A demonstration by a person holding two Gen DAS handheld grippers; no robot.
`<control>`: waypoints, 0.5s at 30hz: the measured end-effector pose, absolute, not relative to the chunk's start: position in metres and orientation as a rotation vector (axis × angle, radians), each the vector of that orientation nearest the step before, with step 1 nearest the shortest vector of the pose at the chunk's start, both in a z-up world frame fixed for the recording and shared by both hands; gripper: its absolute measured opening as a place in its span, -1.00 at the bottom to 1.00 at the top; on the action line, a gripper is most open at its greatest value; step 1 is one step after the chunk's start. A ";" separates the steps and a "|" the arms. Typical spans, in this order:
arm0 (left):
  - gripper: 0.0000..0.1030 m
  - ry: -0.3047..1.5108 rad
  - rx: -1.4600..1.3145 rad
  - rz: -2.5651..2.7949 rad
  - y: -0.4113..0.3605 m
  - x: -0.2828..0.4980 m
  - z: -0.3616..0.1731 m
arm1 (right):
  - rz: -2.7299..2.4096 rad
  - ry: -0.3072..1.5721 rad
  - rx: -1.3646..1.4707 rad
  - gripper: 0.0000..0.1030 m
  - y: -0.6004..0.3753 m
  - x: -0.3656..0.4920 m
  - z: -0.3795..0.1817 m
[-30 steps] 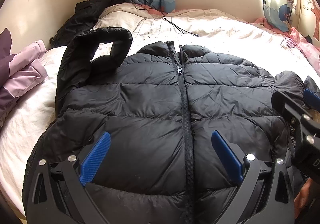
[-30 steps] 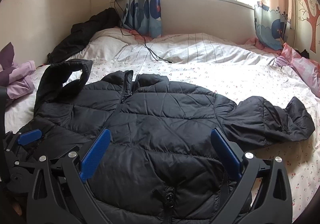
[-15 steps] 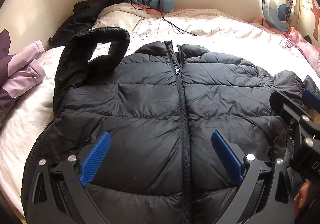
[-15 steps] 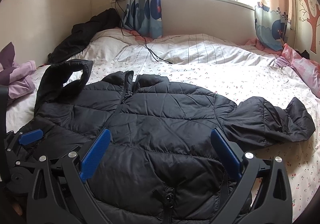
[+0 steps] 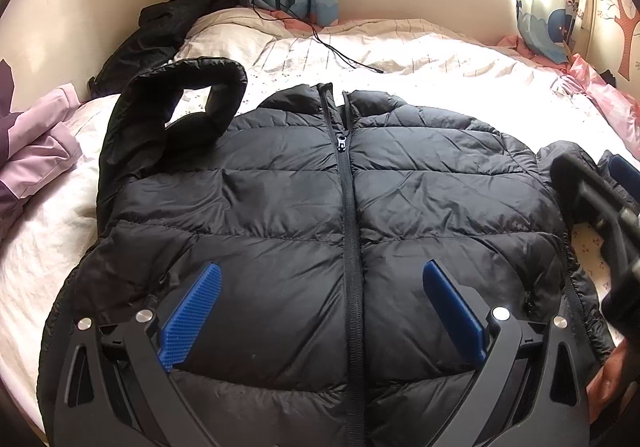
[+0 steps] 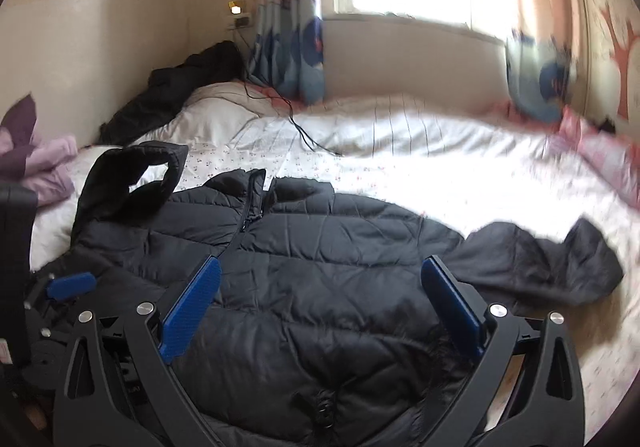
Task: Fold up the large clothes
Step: 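Grasp the black jacket's sleeve cuff with the right gripper and lift it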
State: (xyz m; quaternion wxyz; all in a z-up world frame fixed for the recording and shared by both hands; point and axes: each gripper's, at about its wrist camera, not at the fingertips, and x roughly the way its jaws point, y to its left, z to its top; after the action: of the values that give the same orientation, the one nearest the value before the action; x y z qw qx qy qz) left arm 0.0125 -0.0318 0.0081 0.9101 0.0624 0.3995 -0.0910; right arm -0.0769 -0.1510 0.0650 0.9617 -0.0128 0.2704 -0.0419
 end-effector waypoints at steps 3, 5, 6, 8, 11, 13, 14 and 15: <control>0.89 0.819 0.126 -0.194 -0.034 0.011 0.009 | -0.081 0.603 -0.008 0.88 -0.155 -0.070 0.055; 0.89 0.817 0.128 -0.193 -0.035 0.010 0.010 | -0.074 0.590 0.009 0.88 -0.157 -0.073 0.059; 0.89 0.817 0.128 -0.193 -0.035 0.010 0.010 | -0.085 0.587 -0.008 0.88 -0.157 -0.074 0.063; 0.89 0.818 0.136 -0.195 -0.036 0.009 0.009 | -0.094 0.613 -0.031 0.88 -0.156 -0.074 0.064; 0.89 0.825 0.143 -0.191 -0.037 0.009 0.006 | -0.103 0.647 -0.001 0.88 -0.174 -0.082 0.066; 0.89 0.835 0.135 -0.195 -0.037 0.010 0.004 | -0.108 0.677 0.072 0.88 -0.204 -0.095 0.065; 0.89 0.844 0.126 -0.200 -0.038 0.011 0.002 | -0.111 0.692 0.112 0.88 -0.218 -0.100 0.064; 0.89 0.851 0.121 -0.204 -0.038 0.012 0.001 | -0.117 0.707 0.171 0.88 -0.238 -0.107 0.062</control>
State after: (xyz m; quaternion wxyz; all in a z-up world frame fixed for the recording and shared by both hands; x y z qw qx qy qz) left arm 0.0119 -0.0385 0.0009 0.9040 0.0584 0.4118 -0.0989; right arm -0.1065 -0.2381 0.0620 0.9329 0.0833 0.3456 -0.0574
